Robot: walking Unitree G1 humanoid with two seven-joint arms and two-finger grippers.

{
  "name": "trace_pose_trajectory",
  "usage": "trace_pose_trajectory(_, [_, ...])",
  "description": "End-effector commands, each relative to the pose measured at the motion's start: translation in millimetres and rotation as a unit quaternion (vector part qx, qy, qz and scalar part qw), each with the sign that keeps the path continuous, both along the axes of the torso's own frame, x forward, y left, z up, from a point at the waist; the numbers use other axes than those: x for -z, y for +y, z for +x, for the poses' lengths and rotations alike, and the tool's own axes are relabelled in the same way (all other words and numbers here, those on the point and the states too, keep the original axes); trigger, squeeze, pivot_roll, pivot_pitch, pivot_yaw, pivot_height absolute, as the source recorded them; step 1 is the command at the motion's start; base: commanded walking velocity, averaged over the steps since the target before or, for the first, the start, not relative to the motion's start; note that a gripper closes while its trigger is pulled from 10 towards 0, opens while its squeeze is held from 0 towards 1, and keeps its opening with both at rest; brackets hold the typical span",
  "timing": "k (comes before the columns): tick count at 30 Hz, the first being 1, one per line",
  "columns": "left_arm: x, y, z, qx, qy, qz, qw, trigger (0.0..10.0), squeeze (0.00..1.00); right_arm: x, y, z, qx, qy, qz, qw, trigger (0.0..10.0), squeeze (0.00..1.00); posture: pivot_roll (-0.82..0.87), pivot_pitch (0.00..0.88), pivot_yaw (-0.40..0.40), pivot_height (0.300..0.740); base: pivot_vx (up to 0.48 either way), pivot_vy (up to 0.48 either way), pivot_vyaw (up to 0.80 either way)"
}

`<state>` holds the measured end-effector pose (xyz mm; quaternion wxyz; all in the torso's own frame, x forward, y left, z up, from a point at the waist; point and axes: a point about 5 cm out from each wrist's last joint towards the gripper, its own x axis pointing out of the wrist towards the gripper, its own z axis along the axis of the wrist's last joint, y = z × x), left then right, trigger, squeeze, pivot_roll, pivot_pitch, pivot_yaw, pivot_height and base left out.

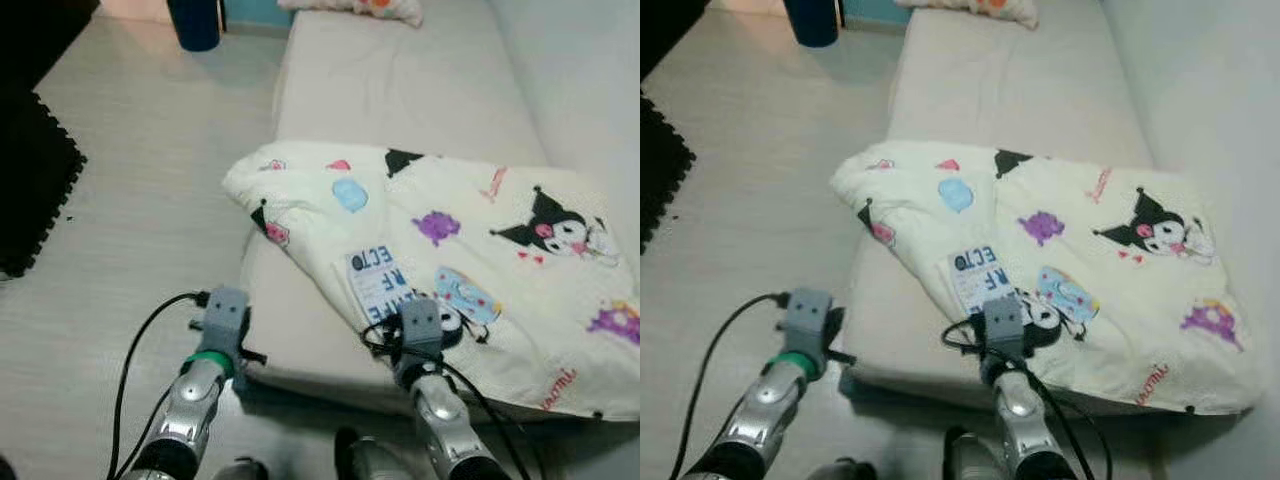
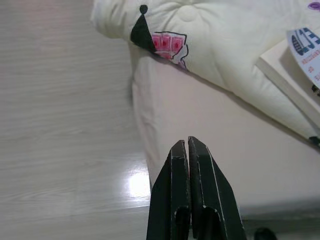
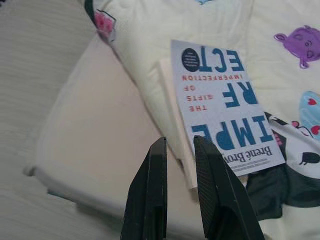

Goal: Clean up the room

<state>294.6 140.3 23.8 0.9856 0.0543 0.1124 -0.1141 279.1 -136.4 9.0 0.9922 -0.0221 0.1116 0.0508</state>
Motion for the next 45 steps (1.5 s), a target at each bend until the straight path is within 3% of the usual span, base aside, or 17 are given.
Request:
trace_pose_trajectory(1, [6.4,-2.8,-5.3,0.009,0.014,0.005,1.000,10.0,0.00,9.2,-4.1,-8.4,0.007,0.021,-0.002,1.000,10.0,0.00,-0.01,0.158,0.018,0.740,0.000,0.000,0.00])
trace_pose_trajectory(18, [7.7,-2.3,-5.7,0.007,0.020,0.006,1.000,10.0,0.00,9.9,-4.3,-8.0,0.010,0.028,0.011,0.999,10.0,0.00,-0.01,0.166,0.019,0.735,0.000,0.000,0.00])
trace_pose_trajectory(45, [8.4,-3.1,-6.3,0.010,0.023,0.004,1.000,10.0,0.00,10.5,-4.3,-8.8,0.009,0.030,0.010,0.999,10.0,0.00,-0.01,0.162,0.023,0.630,0.000,0.000,0.00])
